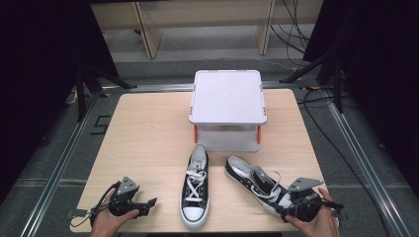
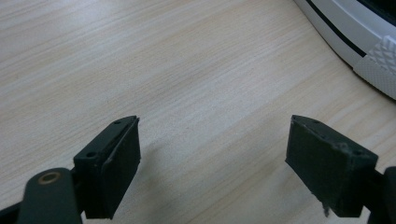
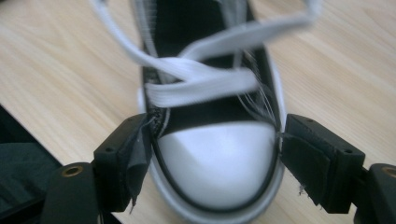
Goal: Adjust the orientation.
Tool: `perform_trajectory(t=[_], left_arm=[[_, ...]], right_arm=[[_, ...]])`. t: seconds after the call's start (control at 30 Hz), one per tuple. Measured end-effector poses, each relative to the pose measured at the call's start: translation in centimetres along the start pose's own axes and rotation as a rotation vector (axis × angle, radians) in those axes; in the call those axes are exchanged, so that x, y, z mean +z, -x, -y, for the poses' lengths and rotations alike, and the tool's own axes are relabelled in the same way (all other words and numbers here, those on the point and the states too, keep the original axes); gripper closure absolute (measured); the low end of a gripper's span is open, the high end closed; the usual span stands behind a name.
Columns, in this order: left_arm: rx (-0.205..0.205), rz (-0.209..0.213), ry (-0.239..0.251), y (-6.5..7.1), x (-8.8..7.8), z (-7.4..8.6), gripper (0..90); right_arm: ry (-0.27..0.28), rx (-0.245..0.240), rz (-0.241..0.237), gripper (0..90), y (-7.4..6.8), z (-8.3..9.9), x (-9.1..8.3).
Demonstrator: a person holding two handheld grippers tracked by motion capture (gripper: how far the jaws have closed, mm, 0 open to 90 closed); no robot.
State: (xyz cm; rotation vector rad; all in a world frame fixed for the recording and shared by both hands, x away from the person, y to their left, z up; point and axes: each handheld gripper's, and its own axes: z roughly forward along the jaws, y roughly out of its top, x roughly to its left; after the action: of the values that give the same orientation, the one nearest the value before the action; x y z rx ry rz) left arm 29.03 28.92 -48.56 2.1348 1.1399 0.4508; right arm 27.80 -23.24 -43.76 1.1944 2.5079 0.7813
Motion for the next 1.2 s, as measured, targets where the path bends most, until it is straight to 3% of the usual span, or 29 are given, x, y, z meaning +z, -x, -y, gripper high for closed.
perform_trajectory(t=[0.03, 0.07, 0.1, 0.2, 0.27, 0.3, 0.33, 0.37, 0.47, 0.5, 0.53, 0.57, 0.6, 0.63, 0.77, 0.8, 0.83, 0.87, 0.93, 0.97, 1.03, 1.07, 1.13, 1.17, 1.2], left_arm=[[-0.007, 0.003, -0.002, 0.0, 0.1, 0.0, 17.4], [-0.01, 0.001, -0.003, 0.1, 0.1, 0.0, 17.4], [-0.01, 0.002, -0.004, 0.1, 0.1, 0.1, 17.4], [0.0, 0.0, -0.01, -0.1, 0.0, 0.0, 17.3], [-0.004, 0.007, -0.018, 0.0, 0.0, 0.0, 17.4], [0.007, 0.007, -0.02, 0.0, 0.0, 0.0, 17.4], [0.022, 0.013, -0.029, -0.1, -0.1, 0.0, 17.4], [0.023, 0.014, -0.029, -0.1, -0.1, 0.0, 17.4], [0.023, 0.02, -0.035, -0.2, -0.1, 0.0, 17.4], [0.023, 0.02, -0.035, -0.2, -0.1, 0.0, 17.4], [-0.014, 0.006, -0.019, 0.1, 0.1, 0.0, 17.4], [0.006, 0.003, -0.019, -0.1, 0.1, 0.0, 17.4], [-0.016, 0.006, -0.017, 0.1, 0.1, 0.0, 17.4], [0.002, 0.009, -0.021, 0.0, 0.0, 0.0, 17.4], [0.004, -0.001, -0.021, -0.1, 0.1, 0.0, 17.4], [-0.02, 0.002, -0.018, 0.1, 0.1, 0.0, 17.4], [0.003, 0.004, -0.009, -0.1, 0.0, 0.0, 17.4], [-0.012, 0.003, -0.013, 0.0, 0.0, 0.0, 17.4], [0.01, 0.005, -0.006, -0.1, 0.0, 0.0, 17.4], [0.009, 0.004, -0.006, -0.1, 0.1, 0.0, 17.4], [-0.006, 0.005, -0.015, 0.1, -0.1, 0.1, 17.4], [0.009, 0.005, -0.01, 0.0, -0.1, 0.0, 17.4], [0.009, 0.001, -0.01, -0.1, -0.1, -0.1, 17.4], [0.008, 0.004, -0.003, -0.1, 0.0, -0.1, 17.4], [0.001, -0.002, -0.011, 0.0, 0.0, 0.0, 17.4]], right_arm=[[-0.002, 0.031, 0.011, 23.9, 0.8, 0.2, -0.1], [0.005, 0.03, 0.018, 24.7, 1.2, 0.3, -0.2], [-0.01, 0.072, 0.029, 25.6, 1.3, 0.4, -0.4], [-0.003, 0.068, 0.081, 25.9, 2.3, 0.4, -0.5], [0.0, 0.09, 0.114, 25.6, 2.8, 0.2, -0.4], [0.0, 0.123, 0.122, 25.1, 2.8, 0.1, -0.2], [0.013, 0.084, 0.134, 24.8, 3.3, 0.0, -0.1], [0.019, 0.092, 0.138, 24.8, 3.6, -0.3, 0.2], [0.035, 0.112, 0.126, 23.6, 4.3, -1.0, 0.9], [0.045, 0.098, 0.118, 23.1, 4.7, -1.3, 1.2], [0.059, 0.081, 0.117, 22.3, 5.2, -1.5, 1.5], [0.062, 0.095, 0.108, 21.6, 5.5, -1.8, 1.8], [0.083, 0.064, 0.108, 21.7, 6.0, -2.1, 2.3], [0.089, 0.06, 0.093, 22.4, 6.3, -2.5, 2.6], [0.102, 0.132, 0.029, 26.7, 7.0, -3.7, 3.7], [0.102, 0.132, 0.029, 26.7, 7.0, -3.7, 3.7], [0.111, 0.118, 0.014, 28.2, 7.4, -3.7, 3.6], [0.109, 0.127, -0.021, 28.2, 7.2, -3.5, 3.3], [0.117, 0.145, -0.048, 30.2, 6.4, -3.0, 2.1], [0.11, 0.198, -0.043, 31.3, 5.5, -2.7, 1.6], [0.102, 0.171, -0.064, 33.1, 5.0, -2.0, 0.9], [0.086, 0.201, -0.081, 32.7, 4.3, -1.6, 0.7], [0.069, 0.136, -0.083, 32.5, 3.6, -1.0, 0.9], [0.069, 0.136, -0.083, 32.5, 3.6, -1.0, 0.9], [0.031, 0.126, -0.076, 31.7, 2.3, -0.8, 1.4]])
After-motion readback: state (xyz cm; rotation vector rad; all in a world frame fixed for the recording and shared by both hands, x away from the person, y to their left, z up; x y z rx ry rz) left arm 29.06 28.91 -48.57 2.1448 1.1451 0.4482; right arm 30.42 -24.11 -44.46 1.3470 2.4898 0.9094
